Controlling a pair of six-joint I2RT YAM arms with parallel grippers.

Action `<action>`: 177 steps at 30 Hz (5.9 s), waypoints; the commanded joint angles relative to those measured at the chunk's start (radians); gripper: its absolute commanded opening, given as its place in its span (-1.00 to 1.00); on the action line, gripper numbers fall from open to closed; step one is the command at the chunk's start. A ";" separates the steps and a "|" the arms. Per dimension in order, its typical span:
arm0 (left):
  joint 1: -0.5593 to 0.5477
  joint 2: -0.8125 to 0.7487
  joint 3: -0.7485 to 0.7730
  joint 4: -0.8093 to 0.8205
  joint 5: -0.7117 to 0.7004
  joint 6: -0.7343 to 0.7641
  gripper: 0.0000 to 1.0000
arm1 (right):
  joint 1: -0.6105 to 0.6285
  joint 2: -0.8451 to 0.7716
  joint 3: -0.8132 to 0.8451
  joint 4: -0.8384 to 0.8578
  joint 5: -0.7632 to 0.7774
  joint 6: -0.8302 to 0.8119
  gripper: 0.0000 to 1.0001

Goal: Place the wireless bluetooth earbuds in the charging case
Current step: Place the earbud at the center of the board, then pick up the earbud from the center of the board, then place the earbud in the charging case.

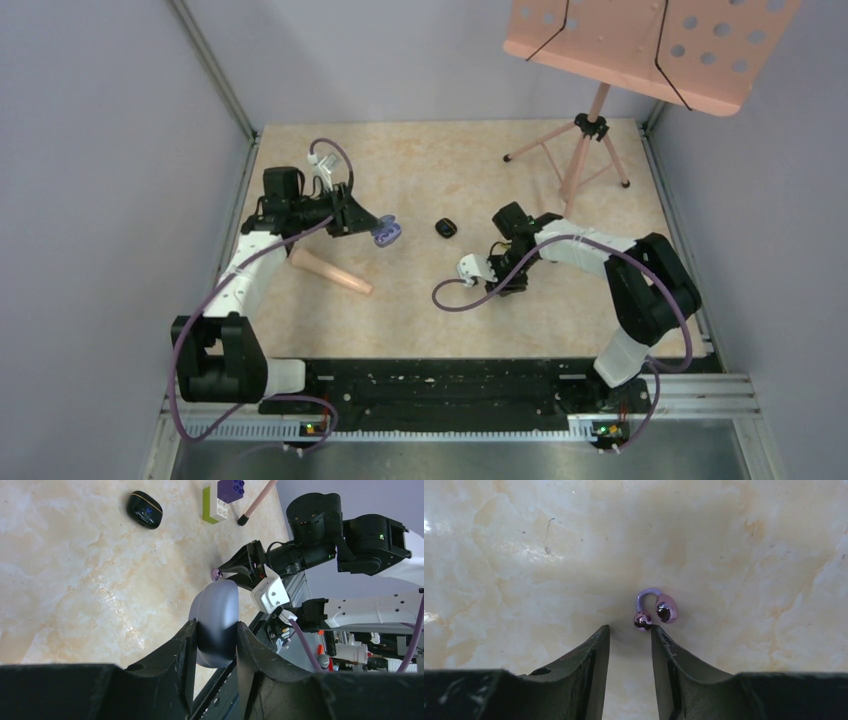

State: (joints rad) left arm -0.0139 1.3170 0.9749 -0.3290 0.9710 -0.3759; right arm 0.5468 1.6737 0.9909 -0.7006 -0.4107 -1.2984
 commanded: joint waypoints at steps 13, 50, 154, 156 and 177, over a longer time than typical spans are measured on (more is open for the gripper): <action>0.005 -0.043 -0.022 0.078 0.021 -0.024 -1.00 | 0.125 0.033 0.083 -0.047 -0.092 0.175 -0.25; 0.062 -0.057 -0.015 0.048 0.014 0.005 -1.00 | 0.123 0.287 0.463 -0.424 0.014 -0.243 -0.42; -0.055 0.178 0.188 0.487 0.222 -0.595 -1.00 | 0.271 -0.166 0.071 1.278 0.360 1.305 -1.00; -0.055 0.177 0.188 0.489 0.224 -0.597 -1.00 | 0.276 -0.166 0.066 1.282 0.364 1.280 -1.00; -0.057 0.173 0.177 0.491 0.241 -0.598 -1.00 | 0.321 -0.148 0.025 1.373 0.405 1.189 -1.00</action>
State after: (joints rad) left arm -0.0715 1.5295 1.1534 0.1055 1.1908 -0.9710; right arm 0.8375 1.5200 1.0058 0.6502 -0.0227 -0.1162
